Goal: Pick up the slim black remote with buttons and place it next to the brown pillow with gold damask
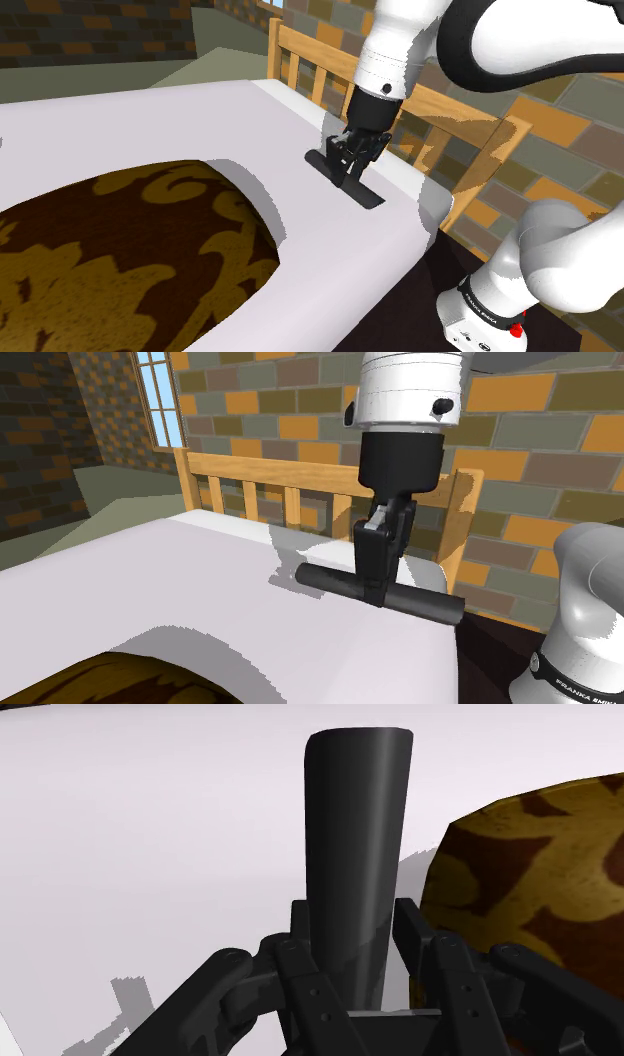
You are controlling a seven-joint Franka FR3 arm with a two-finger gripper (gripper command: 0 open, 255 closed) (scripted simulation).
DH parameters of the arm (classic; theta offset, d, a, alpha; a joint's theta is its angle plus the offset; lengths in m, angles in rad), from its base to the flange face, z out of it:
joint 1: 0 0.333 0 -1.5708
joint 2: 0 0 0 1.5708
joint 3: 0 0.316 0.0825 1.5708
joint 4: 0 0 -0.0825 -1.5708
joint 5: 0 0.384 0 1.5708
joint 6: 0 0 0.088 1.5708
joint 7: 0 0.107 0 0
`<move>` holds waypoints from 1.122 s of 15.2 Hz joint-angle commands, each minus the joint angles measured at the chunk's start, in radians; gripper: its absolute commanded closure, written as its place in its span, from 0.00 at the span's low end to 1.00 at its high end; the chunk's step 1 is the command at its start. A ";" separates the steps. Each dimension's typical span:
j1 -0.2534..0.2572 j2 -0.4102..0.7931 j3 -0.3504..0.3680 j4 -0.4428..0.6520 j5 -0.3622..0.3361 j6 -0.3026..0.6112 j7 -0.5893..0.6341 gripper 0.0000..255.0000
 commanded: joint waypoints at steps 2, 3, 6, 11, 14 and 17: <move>0.031 -0.018 0.056 -0.004 0.029 -0.001 0.075 1.00; 0.040 -0.019 0.075 -0.001 0.037 0.000 0.099 1.00; 0.056 -0.017 0.112 -0.006 0.053 0.015 0.142 1.00; 0.059 -0.011 0.124 -0.068 0.062 0.082 0.136 1.00; 0.061 -0.004 0.132 -0.102 0.067 0.124 0.133 1.00; 0.062 0.005 0.141 -0.136 0.072 0.166 0.131 1.00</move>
